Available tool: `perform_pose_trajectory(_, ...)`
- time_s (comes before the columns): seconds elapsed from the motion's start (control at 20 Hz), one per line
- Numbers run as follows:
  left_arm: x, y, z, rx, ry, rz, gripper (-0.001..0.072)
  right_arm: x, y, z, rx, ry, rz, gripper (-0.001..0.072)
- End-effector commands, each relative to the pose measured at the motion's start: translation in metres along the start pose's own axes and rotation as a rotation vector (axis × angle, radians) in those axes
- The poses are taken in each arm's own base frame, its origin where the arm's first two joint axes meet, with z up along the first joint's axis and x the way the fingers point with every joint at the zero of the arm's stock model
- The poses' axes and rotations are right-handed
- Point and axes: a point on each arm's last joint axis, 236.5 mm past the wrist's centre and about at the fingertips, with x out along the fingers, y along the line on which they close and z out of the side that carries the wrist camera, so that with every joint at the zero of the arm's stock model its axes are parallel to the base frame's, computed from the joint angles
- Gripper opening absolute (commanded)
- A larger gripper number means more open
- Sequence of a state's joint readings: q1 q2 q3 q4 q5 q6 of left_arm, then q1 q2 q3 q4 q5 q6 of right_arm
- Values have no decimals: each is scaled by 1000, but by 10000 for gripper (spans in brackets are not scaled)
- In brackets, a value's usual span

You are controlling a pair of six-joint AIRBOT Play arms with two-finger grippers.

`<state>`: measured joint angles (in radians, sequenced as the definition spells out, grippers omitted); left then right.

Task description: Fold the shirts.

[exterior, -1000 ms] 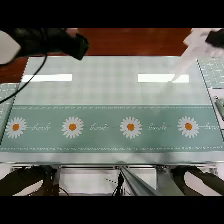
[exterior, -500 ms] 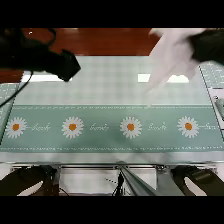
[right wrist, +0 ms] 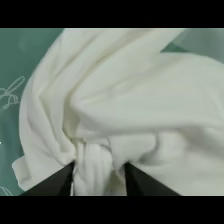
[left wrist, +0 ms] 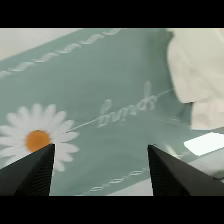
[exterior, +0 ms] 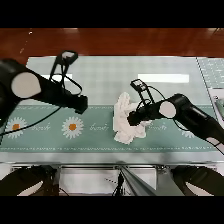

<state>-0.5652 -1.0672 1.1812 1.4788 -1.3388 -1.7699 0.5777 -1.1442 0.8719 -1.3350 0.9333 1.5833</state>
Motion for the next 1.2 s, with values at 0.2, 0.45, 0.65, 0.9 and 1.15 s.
perform_pose_trajectory(0.2, 81, -42, -6, -211, -56, -249, 709, -86, -55, 2, -133, 53, -256, 549)
perform_pose_trajectory(0.45, 126, -63, -1, -386, -65, -482, 707, -175, -164, -12, 133, -79, -505, 546)
perform_pose_trajectory(0.65, 146, -85, 18, -512, -59, -658, 706, -189, -204, -33, 333, -118, -441, 545)
perform_pose_trajectory(0.9, 162, -116, 41, -643, -90, -846, 704, -198, -219, -43, 463, -167, -371, 544)
perform_pose_trajectory(1.15, 171, -138, 42, -637, -27, -920, 27, -198, -222, -39, 471, -192, -370, 543)
